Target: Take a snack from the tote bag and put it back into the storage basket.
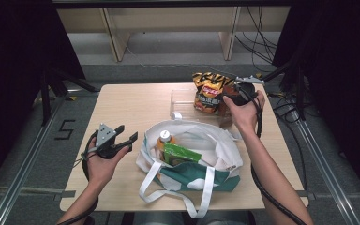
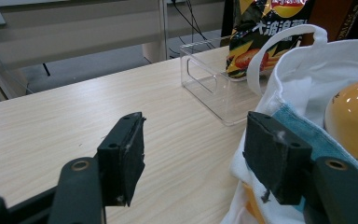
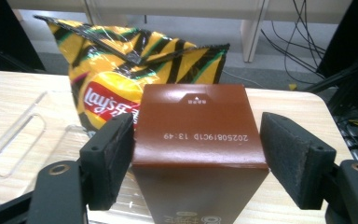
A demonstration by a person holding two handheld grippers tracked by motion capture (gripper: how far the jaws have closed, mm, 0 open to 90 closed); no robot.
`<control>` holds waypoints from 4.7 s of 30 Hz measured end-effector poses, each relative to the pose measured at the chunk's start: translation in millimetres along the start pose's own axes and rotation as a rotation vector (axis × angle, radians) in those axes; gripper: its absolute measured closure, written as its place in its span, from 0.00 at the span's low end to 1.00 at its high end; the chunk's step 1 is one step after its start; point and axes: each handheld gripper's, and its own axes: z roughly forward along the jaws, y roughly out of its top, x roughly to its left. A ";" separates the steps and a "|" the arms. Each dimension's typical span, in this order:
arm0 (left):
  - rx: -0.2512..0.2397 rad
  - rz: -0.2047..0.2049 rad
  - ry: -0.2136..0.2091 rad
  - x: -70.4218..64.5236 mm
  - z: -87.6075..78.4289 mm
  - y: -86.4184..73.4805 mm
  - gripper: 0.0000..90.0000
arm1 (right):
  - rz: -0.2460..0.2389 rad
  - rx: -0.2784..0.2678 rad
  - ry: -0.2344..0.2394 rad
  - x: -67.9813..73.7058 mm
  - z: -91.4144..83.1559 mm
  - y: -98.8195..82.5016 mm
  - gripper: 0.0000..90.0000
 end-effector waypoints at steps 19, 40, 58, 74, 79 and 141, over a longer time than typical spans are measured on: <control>-0.006 -0.005 0.001 -0.3 -0.6 0.1 0.42 | 0.004 -0.036 0.087 -14.6 -31.9 -4.7 0.32; -0.008 -0.010 -0.002 -0.6 -0.7 -0.1 0.42 | -0.042 -0.094 0.179 -23.0 -86.6 -19.7 0.70; -0.011 -0.004 -0.017 0.6 1.5 -1.0 0.42 | -0.116 -0.094 0.325 -7.5 -105.6 -50.7 0.77; -0.013 -0.005 -0.018 -0.5 1.2 -0.3 0.41 | -0.134 -0.068 0.381 5.0 -112.1 -65.5 0.71; -0.009 0.002 -0.015 -1.7 1.0 0.6 0.41 | -0.157 -0.072 0.406 8.3 -112.6 -68.4 0.70; -0.011 -0.001 -0.016 -4.3 1.0 1.4 0.41 | -0.266 0.050 0.706 69.1 -122.7 -100.7 0.61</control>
